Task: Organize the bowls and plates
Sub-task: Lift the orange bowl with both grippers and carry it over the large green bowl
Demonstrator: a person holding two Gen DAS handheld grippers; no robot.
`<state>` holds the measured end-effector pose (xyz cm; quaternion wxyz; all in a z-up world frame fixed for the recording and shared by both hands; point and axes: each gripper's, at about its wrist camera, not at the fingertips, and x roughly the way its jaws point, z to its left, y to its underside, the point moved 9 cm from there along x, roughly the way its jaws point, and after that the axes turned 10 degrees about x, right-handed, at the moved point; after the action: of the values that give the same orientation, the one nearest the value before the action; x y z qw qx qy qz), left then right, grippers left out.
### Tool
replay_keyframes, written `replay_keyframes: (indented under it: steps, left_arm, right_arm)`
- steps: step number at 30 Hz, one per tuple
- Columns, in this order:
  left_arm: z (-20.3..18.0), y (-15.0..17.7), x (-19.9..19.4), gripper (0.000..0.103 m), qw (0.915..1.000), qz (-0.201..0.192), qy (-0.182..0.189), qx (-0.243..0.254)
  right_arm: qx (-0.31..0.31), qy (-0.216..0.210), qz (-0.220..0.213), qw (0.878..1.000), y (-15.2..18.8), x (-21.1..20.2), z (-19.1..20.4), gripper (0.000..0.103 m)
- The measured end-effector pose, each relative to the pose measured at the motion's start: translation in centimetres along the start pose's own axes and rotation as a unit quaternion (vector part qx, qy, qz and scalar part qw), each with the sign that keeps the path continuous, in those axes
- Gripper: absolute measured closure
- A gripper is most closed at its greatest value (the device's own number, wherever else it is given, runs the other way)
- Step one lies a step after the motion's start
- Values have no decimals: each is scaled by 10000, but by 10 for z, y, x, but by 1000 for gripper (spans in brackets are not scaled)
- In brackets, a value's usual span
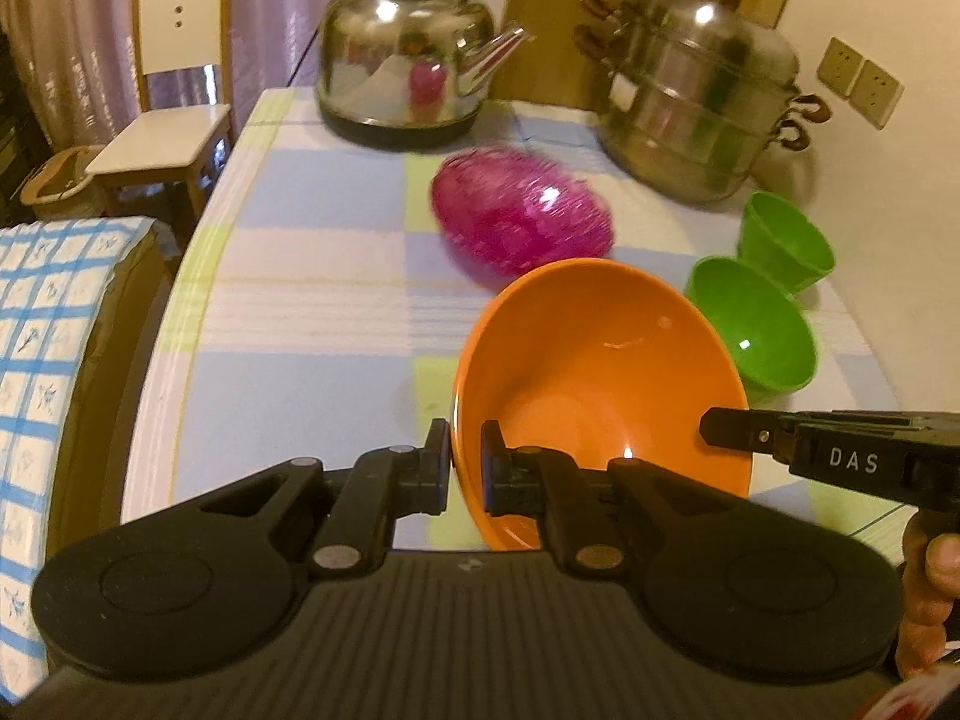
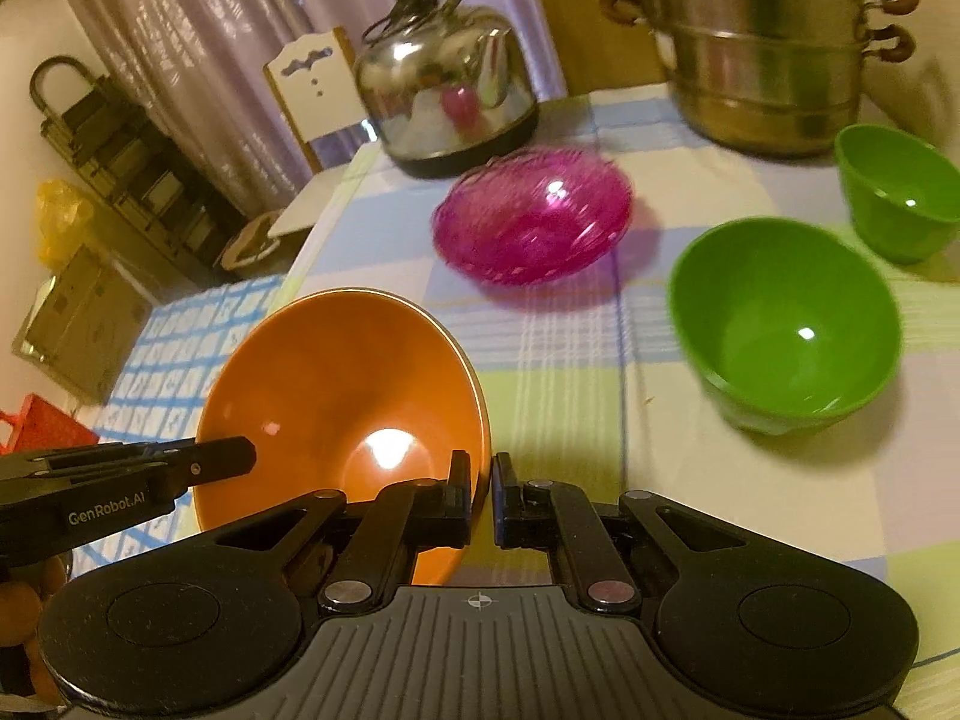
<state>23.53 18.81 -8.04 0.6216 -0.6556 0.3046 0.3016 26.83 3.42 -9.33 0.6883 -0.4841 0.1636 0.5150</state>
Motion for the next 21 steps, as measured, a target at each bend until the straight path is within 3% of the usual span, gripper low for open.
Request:
replay_keyframes:
  steps: [10, 21]
  left_arm:
    - [-66, -62, 4, 95, 9985, -126, 369, 383]
    - [-137, -110, 51, 95, 9942, 165, 670, 820]
  right_arm:
    - [274, 181, -326, 9989, -53, -48, -43, 97]
    - [575, 526, -392, 9962, -113, -76, -112, 97]
